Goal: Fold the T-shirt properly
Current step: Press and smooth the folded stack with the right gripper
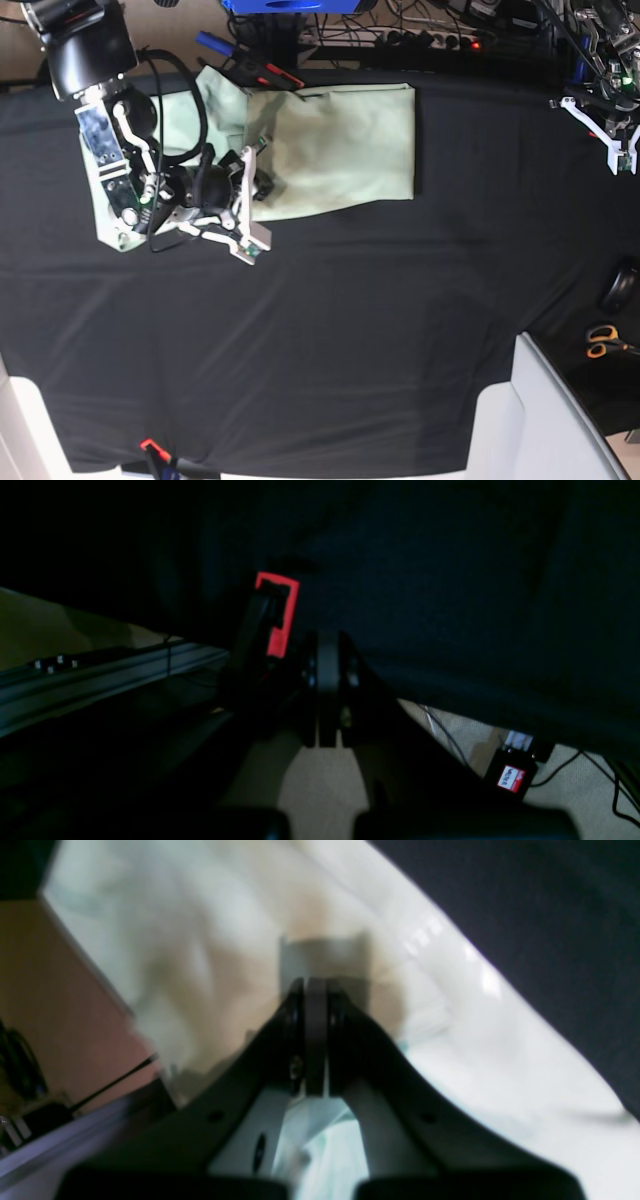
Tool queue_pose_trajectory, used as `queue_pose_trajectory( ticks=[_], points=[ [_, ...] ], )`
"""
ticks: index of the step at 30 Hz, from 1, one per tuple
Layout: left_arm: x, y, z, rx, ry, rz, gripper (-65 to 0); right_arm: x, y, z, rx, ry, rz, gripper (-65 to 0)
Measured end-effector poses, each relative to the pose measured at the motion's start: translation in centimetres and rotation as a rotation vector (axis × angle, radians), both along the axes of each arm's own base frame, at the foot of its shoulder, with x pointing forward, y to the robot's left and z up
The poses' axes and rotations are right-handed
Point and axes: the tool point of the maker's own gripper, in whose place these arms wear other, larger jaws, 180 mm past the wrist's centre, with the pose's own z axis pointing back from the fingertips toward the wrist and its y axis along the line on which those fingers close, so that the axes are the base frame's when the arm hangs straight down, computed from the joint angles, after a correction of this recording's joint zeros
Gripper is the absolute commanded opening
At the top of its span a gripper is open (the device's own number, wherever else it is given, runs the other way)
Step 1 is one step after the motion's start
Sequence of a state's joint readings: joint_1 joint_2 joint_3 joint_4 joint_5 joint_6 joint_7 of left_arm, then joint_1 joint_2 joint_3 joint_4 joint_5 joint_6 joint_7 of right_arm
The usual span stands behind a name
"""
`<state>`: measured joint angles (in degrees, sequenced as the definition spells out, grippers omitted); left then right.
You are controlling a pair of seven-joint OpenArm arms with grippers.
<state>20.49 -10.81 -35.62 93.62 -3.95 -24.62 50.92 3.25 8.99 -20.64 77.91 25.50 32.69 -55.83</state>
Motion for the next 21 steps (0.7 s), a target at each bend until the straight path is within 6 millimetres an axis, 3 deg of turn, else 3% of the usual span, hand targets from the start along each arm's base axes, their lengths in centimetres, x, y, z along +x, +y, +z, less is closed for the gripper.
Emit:
queue_pose_trajectory(
  ticks=[4,8,11,15,18,21],
  points=[
    [0.0,0.0,0.0,-0.002,-0.001,0.0,-65.0,0.2,-0.6,-2.3,0.014,0.054,-0.042,-64.9],
    [0.0,-0.1,0.0,-0.002,-0.001,0.0,-65.0,1.0,-1.0,-2.9,0.011,0.065,-0.062,-65.0],
    [0.2,-0.1,0.0,-0.003,-0.004,-0.002,-65.0,1.2,-1.3,-2.1,-0.007,0.032,-0.04,-65.0],
    [0.2,-0.2,0.0,-0.005,-0.004,-0.003,-65.0,2.9,-2.7,1.6,-0.048,-0.089,0.002,-64.9],
    [0.2,-0.2,0.0,-0.006,-0.007,-0.001,-65.0,4.1,-5.9,4.3,-0.034,-0.166,-0.102,-64.7],
    [0.1,0.0,0.0,0.0,-0.002,0.002,-65.0,3.8,-12.8,3.9,-0.084,-0.139,-0.326,-61.5]
  ],
)
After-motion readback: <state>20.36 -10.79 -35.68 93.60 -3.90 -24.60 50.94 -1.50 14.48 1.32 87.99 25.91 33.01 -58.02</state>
